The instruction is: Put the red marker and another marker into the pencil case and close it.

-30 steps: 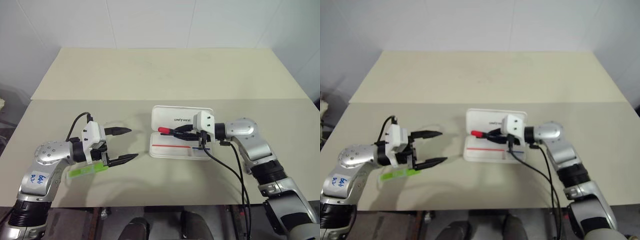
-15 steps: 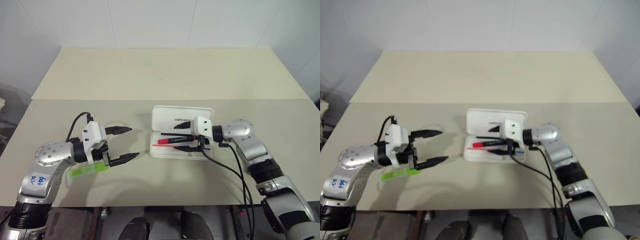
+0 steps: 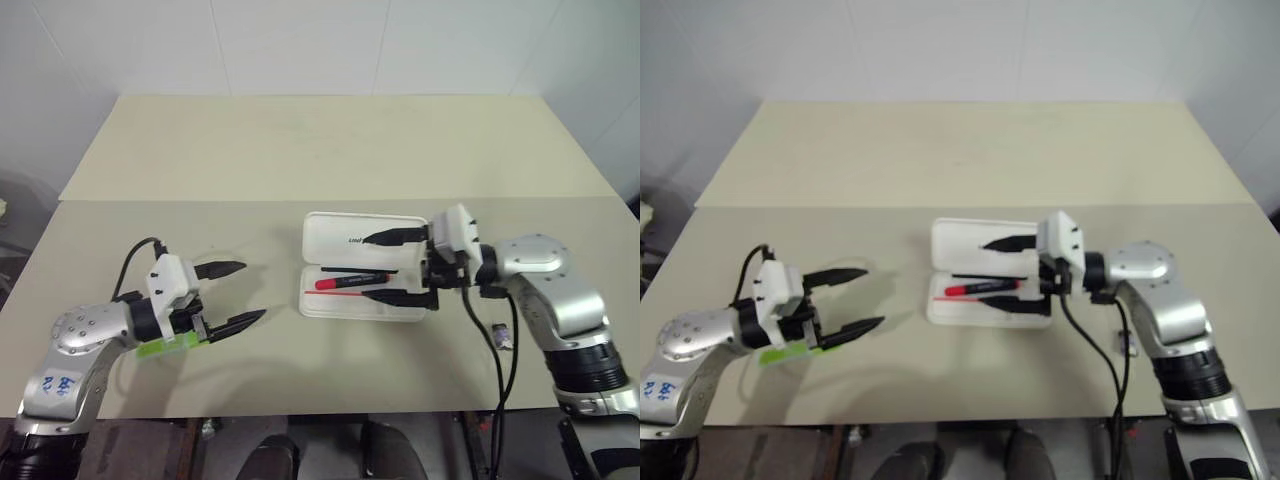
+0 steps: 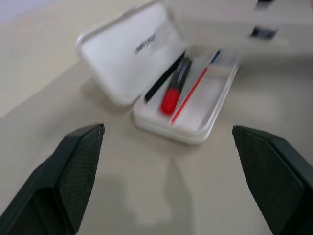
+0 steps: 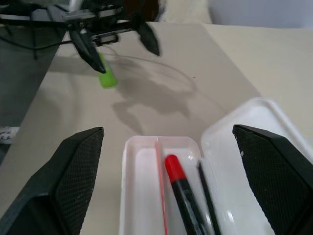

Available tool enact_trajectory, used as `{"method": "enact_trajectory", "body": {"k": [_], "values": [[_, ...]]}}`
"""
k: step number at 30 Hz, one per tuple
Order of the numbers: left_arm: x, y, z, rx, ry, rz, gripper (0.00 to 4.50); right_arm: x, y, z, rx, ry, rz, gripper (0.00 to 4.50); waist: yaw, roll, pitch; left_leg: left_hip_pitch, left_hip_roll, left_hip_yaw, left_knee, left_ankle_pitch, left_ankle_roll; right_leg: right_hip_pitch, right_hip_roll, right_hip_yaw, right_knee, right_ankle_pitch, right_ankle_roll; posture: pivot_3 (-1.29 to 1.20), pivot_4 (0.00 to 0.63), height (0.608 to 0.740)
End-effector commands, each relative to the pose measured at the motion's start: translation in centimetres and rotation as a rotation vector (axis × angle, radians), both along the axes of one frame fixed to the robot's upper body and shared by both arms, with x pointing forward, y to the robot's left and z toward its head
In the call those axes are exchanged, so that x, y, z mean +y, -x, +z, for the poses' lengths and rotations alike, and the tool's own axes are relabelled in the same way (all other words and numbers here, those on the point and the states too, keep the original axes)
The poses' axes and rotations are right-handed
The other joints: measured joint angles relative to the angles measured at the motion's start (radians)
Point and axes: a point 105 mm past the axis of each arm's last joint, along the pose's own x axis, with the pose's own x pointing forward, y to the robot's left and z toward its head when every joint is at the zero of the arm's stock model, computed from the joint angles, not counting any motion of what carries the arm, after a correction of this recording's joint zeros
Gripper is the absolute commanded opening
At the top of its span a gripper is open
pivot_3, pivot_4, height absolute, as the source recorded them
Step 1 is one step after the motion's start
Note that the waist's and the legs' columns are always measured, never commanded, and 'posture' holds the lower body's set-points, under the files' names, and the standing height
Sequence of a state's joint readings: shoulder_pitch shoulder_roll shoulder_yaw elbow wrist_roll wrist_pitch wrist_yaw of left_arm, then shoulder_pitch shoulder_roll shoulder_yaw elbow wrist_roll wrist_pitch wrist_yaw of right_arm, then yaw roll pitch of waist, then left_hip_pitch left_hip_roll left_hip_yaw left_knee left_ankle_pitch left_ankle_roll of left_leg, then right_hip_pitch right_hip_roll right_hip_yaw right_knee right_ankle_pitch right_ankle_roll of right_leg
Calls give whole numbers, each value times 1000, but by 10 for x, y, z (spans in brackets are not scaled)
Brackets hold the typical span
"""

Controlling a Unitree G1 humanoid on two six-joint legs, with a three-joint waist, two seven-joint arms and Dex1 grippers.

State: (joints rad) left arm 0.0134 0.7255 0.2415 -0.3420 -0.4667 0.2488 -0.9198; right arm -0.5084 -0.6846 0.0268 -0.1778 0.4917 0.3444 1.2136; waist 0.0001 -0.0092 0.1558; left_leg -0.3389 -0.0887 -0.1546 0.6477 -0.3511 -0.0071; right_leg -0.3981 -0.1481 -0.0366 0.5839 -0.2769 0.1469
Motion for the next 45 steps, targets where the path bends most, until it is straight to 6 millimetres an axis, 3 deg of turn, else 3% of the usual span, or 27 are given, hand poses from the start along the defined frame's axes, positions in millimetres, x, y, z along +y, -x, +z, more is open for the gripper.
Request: {"method": "enact_trajectory", "body": {"k": [1, 6, 14, 18, 26, 30, 37, 40, 45], "values": [[32, 15, 4, -34, -75, 67, 4500, -23, 5, 23, -48, -13, -84, 4447, 0, 0, 0, 0, 0, 0, 0, -1, 0, 0, 0, 0, 0, 0, 0, 0, 150, 740], [65, 31, -11, 40, -193, 58, 4500, -38, 6, 24, -40, 4, -144, 4447, 14, 0, 0, 0, 0, 2, 1, -2, 1, 0, 1, -1, -2, -1, -1, 0, 150, 740], [108, 37, -43, 193, -445, -74, 4500, -34, 8, 19, -44, 4, -144, 4447, 25, 1, 1, 1, 0, 4, 1, -2, 2, 1, 0, -2, -3, -1, -1, 0, 150, 740], [114, 25, -48, 196, -477, -79, 4500, -33, 10, 19, -50, 0, -153, 4447, 23, 1, 1, 1, 0, 4, 0, -4, 3, -1, 0, -2, -1, -1, -1, 0, 150, 740], [105, 15, -60, 239, -462, -125, 4500, -33, 15, 21, -56, -6, -172, 4447, 23, 1, 1, 1, -1, 5, 0, -7, 5, -6, -2, -6, 4, -1, -1, 0, 150, 740], [96, 16, -66, 253, -429, -152, 3588, -33, 16, 24, -65, -4, -183, 4500, 26, 3, 0, 1, -1, 5, 1, -7, 5, -5, -2, -5, 4, -1, -1, 0, 150, 740], [85, 15, -64, 231, -355, -143, 1211, -32, 16, 27, -71, -2, -190, 4500, 31, 5, 0, 3, -1, 3, 5, -6, 6, 3, -2, -5, 1, -1, -1, 0, 150, 740], [74, 5, -51, 160, -297, -118, 1089, -32, 15, 28, -72, -1, -192, 4500, 35, 5, 0, 4, -1, 2, 5, -6, 6, 3, -2, -4, 1, -1, -1, 0, 150, 740], [38, -12, -8, 12, -170, -143, 1089, -34, 14, 27, -70, 2, -201, 4500, 33, 1, 0, 2, 0, 0, 5, -6, 5, 2, -1, -5, 2, -1, -1, 0, 150, 740]]}}
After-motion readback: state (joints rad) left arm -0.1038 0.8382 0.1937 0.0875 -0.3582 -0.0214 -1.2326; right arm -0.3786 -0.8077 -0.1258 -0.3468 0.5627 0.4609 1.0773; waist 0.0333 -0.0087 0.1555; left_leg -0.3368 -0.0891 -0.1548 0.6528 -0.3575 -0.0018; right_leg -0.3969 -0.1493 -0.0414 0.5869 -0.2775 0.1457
